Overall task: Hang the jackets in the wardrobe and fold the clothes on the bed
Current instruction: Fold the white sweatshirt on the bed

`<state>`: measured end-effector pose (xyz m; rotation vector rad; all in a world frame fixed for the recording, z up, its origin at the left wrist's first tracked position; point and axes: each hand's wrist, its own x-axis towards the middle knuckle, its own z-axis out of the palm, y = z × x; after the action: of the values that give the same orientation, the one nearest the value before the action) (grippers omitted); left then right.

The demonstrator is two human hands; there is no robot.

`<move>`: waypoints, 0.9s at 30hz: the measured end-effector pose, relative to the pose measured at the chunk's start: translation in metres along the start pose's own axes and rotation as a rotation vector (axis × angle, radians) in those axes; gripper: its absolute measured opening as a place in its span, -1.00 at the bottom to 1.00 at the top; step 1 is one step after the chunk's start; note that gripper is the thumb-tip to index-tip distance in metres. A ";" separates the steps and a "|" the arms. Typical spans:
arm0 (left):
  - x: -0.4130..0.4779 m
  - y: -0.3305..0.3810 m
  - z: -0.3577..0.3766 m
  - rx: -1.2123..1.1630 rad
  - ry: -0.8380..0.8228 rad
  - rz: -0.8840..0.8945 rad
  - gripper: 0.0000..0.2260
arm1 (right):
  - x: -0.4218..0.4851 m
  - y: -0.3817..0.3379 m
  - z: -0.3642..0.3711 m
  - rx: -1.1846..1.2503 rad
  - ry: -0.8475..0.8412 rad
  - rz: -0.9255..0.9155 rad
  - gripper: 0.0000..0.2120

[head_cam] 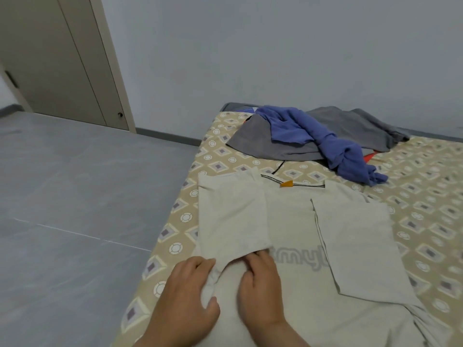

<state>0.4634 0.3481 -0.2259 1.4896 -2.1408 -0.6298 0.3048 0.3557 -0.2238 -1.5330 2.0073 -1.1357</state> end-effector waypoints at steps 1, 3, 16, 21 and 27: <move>0.001 0.001 -0.001 0.044 0.005 0.002 -0.49 | -0.001 0.000 -0.004 0.068 0.093 0.109 -0.60; 0.004 0.007 -0.002 0.126 0.013 -0.018 -0.54 | 0.009 -0.007 -0.014 0.277 0.176 0.412 -0.65; 0.029 -0.011 -0.048 0.331 -0.151 -0.331 -0.83 | 0.047 -0.010 -0.019 0.072 -0.238 0.450 -0.69; 0.105 -0.021 -0.046 -0.134 0.072 -0.476 -0.67 | 0.039 -0.002 -0.022 -0.005 -0.239 0.383 -0.78; 0.218 -0.029 -0.024 -0.028 -0.083 -0.211 -0.52 | 0.043 0.005 -0.020 0.021 -0.192 0.298 -0.58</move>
<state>0.4311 0.1304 -0.2007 1.7158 -2.0410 -0.8048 0.2728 0.3241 -0.2081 -1.2288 2.0020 -0.8552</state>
